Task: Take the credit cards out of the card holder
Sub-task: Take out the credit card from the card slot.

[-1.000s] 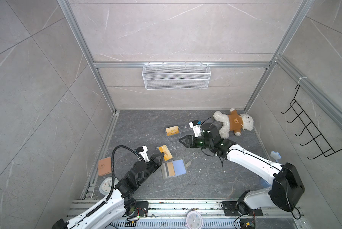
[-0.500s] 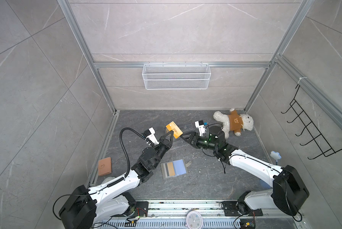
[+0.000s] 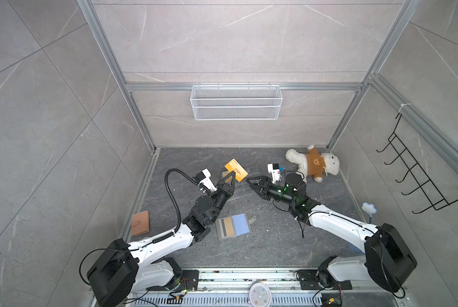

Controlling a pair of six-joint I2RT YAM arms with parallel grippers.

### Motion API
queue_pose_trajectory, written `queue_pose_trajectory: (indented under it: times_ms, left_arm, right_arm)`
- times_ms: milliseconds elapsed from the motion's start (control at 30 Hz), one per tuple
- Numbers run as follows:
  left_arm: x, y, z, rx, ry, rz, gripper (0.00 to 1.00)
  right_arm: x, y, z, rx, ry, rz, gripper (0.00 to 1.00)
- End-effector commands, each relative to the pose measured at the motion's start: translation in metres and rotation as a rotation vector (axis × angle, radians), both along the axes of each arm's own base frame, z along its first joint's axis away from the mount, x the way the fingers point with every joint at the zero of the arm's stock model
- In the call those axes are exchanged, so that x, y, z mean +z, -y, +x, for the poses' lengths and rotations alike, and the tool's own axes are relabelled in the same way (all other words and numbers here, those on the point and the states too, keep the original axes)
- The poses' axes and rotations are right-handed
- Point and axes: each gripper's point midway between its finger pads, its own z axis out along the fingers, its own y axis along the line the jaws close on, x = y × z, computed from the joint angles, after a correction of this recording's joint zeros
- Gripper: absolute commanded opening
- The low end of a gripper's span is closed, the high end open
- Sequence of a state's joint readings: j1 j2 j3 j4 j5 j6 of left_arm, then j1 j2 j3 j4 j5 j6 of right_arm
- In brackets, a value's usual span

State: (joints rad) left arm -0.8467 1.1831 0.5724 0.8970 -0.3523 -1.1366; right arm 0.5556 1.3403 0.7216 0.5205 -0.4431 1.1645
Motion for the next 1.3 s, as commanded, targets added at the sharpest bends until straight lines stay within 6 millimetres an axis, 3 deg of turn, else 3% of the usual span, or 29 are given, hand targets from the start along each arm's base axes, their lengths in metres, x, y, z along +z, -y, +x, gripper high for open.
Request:
queue_pose_trajectory:
  times_ms: [0, 167, 467, 833, 933, 1067, 1200, 1267]
  left_arm:
    - [0.025, -0.007, -0.001, 0.04, 0.057, -0.021, 0.0]
    - [0.021, 0.003, 0.004, 0.021, 0.056, -0.043, 0.0]
    - [0.019, 0.016, 0.007, 0.001, 0.052, -0.05, 0.0]
    - [0.012, 0.024, 0.005, -0.017, 0.05, -0.068, 0.0]
    - [0.008, 0.026, 0.005, -0.019, 0.044, -0.068, 0.0]
    - [-0.001, 0.022, 0.004, -0.013, 0.028, -0.083, 0.01]
    - [-0.014, 0.015, 0.001, -0.002, -0.006, -0.076, 0.38]
    - [-0.017, 0.008, -0.003, 0.008, -0.011, -0.04, 0.51]
  right_arm:
    - [0.024, 0.016, 0.003, -0.073, 0.063, 0.068, 0.63]
    - [0.059, -0.004, -0.002, 0.024, 0.153, 0.204, 0.59]
    - [0.057, -0.029, -0.006, 0.075, 0.156, 0.268, 0.47]
    - [0.053, -0.03, 0.001, 0.058, 0.17, 0.27, 0.24]
    - [0.054, -0.03, 0.001, 0.058, 0.177, 0.279, 0.11]
    - [0.057, -0.026, -0.001, 0.056, 0.189, 0.274, 0.04]
    - [0.056, -0.016, -0.005, 0.06, 0.208, 0.236, 0.0]
    - [0.05, -0.013, -0.01, 0.089, 0.219, 0.162, 0.0]
